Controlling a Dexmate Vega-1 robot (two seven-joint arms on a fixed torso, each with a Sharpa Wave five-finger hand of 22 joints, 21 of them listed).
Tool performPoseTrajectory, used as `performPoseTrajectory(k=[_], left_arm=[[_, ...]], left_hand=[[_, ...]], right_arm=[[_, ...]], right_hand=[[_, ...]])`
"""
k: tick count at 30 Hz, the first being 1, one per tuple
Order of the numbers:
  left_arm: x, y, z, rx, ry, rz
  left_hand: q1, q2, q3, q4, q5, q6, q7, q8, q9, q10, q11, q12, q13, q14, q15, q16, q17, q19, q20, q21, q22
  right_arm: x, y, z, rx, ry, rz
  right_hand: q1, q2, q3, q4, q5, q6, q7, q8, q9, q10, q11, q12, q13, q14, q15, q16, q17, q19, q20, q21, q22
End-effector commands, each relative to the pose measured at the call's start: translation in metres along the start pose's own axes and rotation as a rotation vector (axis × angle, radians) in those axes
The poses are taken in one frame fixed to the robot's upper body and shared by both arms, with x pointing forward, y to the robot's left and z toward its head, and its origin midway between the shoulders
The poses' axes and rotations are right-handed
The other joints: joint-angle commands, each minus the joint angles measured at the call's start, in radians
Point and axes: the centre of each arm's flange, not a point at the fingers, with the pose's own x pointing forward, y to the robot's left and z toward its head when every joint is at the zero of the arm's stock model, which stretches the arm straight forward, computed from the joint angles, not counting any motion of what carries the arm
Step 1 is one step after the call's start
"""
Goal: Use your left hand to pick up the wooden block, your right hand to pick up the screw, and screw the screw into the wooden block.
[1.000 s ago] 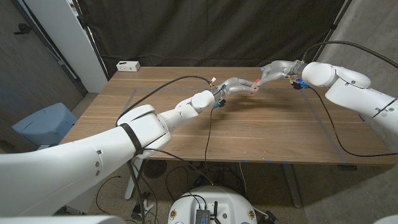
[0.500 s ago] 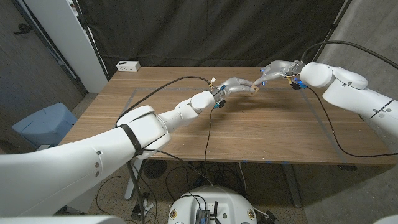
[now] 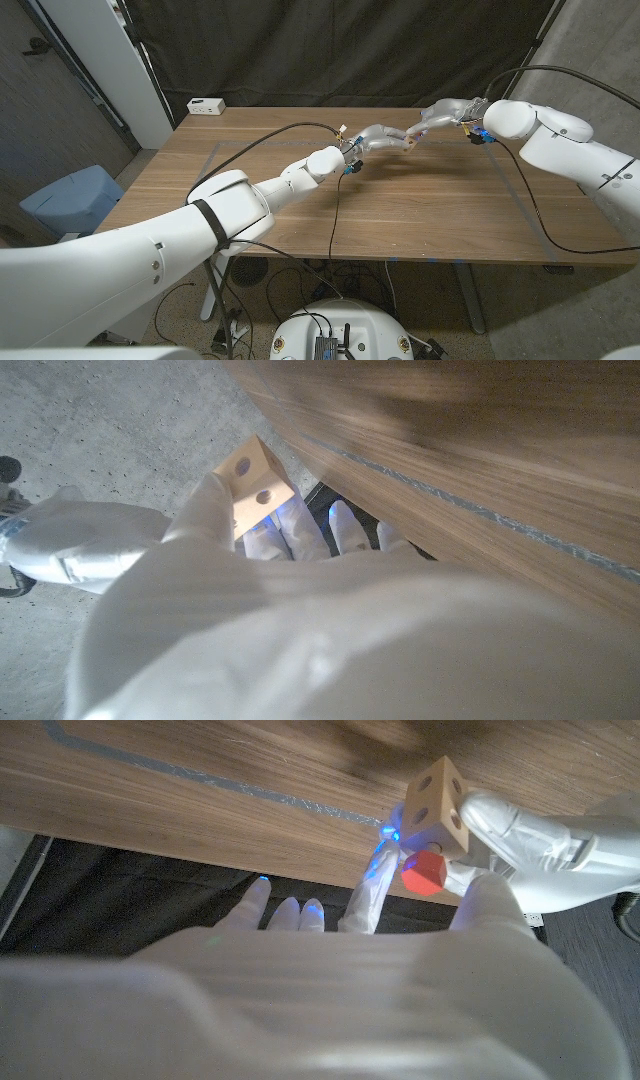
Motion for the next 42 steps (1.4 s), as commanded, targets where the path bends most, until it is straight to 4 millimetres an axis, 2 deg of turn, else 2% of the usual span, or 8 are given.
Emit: performPoseTrajectory(k=[1, 10, 13, 16, 19, 24, 27, 42], left_arm=[[0.001, 0.001, 0.000, -0.002, 0.007, 0.001], [0.000, 0.003, 0.000, -0.005, 0.001, 0.018], [0.000, 0.005, 0.000, -0.007, 0.000, 0.023], [0.000, 0.006, 0.000, -0.010, 0.001, 0.029], [0.001, 0.007, 0.001, -0.011, 0.003, 0.033], [0.002, 0.009, 0.003, -0.017, -0.003, 0.045], [0.003, 0.010, 0.005, -0.019, -0.008, 0.053], [0.008, 0.018, 0.009, -0.056, 0.003, 0.103]], left_hand=[[0.003, 0.011, 0.011, 0.001, 0.005, 0.017, -0.003, 0.012, 0.004, -0.001, 0.004, 0.000, 0.000, 0.011, -0.072, 0.002, 0.001, 0.001, 0.003, 0.001, 0.003], [0.002, 0.011, 0.011, 0.002, 0.006, 0.015, -0.003, 0.011, 0.004, 0.001, 0.005, 0.002, 0.000, 0.010, -0.073, 0.001, 0.001, 0.002, 0.004, 0.001, 0.003], [-0.003, 0.014, 0.011, 0.006, 0.005, 0.015, -0.003, 0.011, 0.004, -0.002, 0.009, 0.001, 0.000, 0.009, -0.072, 0.002, 0.003, 0.001, 0.005, 0.000, 0.003], [-0.005, 0.015, 0.011, 0.008, 0.005, 0.014, -0.003, 0.011, 0.004, 0.001, 0.006, 0.002, 0.000, 0.008, -0.072, 0.001, 0.003, 0.000, 0.006, 0.000, 0.003], [-0.006, 0.015, 0.011, 0.008, 0.005, 0.013, -0.003, 0.011, 0.004, 0.001, 0.005, 0.002, 0.000, 0.008, -0.073, 0.001, 0.003, 0.000, 0.005, 0.000, 0.003], [-0.007, 0.015, 0.011, 0.007, 0.005, 0.011, -0.003, 0.010, 0.004, 0.000, 0.001, 0.001, 0.000, 0.008, -0.073, 0.001, 0.003, -0.001, 0.004, 0.000, 0.003], [-0.007, 0.014, 0.011, 0.006, 0.005, 0.009, -0.003, 0.009, 0.004, 0.001, 0.003, 0.002, 0.000, 0.006, -0.072, 0.000, 0.002, -0.002, 0.004, -0.001, 0.003], [-0.008, 0.013, 0.012, 0.005, 0.005, 0.008, -0.003, 0.010, 0.004, 0.004, 0.000, 0.003, 0.000, 0.006, -0.074, 0.001, 0.002, -0.002, 0.005, 0.000, 0.004]], right_arm=[[-0.007, -0.004, 0.001, 0.008, 0.008, 0.003], [-0.015, -0.006, -0.006, 0.115, -0.011, -0.022], [-0.017, -0.004, -0.009, 0.164, -0.020, -0.043], [-0.020, 0.000, -0.012, 0.224, -0.029, -0.072], [-0.022, 0.003, -0.016, 0.287, -0.042, -0.101], [-0.026, 0.010, -0.021, 0.371, -0.053, -0.147], [-0.028, 0.015, -0.025, 0.428, -0.062, -0.169], [-0.029, 0.048, -0.034, 0.713, -0.114, -0.310]], right_hand=[[-0.026, 0.001, -0.011, 0.000, 0.009, -0.055, 0.019, -0.029, -0.020, -0.027, 0.017, -0.013, 0.007, -0.017, 0.010, -0.009, 0.003, -0.023, 0.002, 0.000, 0.004], [-0.069, 0.010, -0.028, 0.006, 0.014, -0.168, 0.080, -0.096, -0.071, -0.069, 0.034, -0.018, 0.016, -0.042, 0.027, -0.015, 0.006, -0.048, 0.005, 0.005, 0.003], [-0.074, 0.013, -0.029, 0.005, 0.015, -0.191, 0.090, -0.110, -0.080, -0.082, 0.040, -0.020, 0.017, -0.048, 0.033, -0.017, 0.006, -0.051, 0.005, 0.006, 0.003], [-0.074, 0.025, -0.026, 0.001, 0.015, -0.249, 0.104, -0.147, -0.103, -0.110, 0.050, -0.022, 0.021, -0.059, 0.045, -0.021, 0.002, -0.058, 0.039, 0.006, 0.002], [-0.073, 0.033, -0.024, -0.003, 0.014, -0.279, 0.113, -0.169, -0.116, -0.119, 0.063, -0.020, 0.023, -0.064, 0.057, -0.023, 0.000, -0.060, 0.058, 0.007, 0.002], [-0.071, 0.041, -0.021, -0.007, 0.012, -0.308, 0.126, -0.193, -0.132, -0.150, 0.087, -0.024, 0.025, -0.081, 0.076, -0.028, -0.003, -0.055, 0.061, 0.009, 0.001], [-0.070, 0.044, -0.019, -0.009, 0.011, -0.325, 0.131, -0.205, -0.138, -0.156, 0.092, -0.023, 0.026, -0.086, 0.079, -0.029, -0.004, -0.047, 0.060, 0.012, 0.001], [-0.066, 0.053, -0.015, -0.015, 0.007, -0.329, 0.151, -0.224, -0.158, -0.149, 0.100, -0.011, 0.029, -0.071, 0.086, -0.021, -0.006, -0.013, 0.050, 0.021, 0.000]])
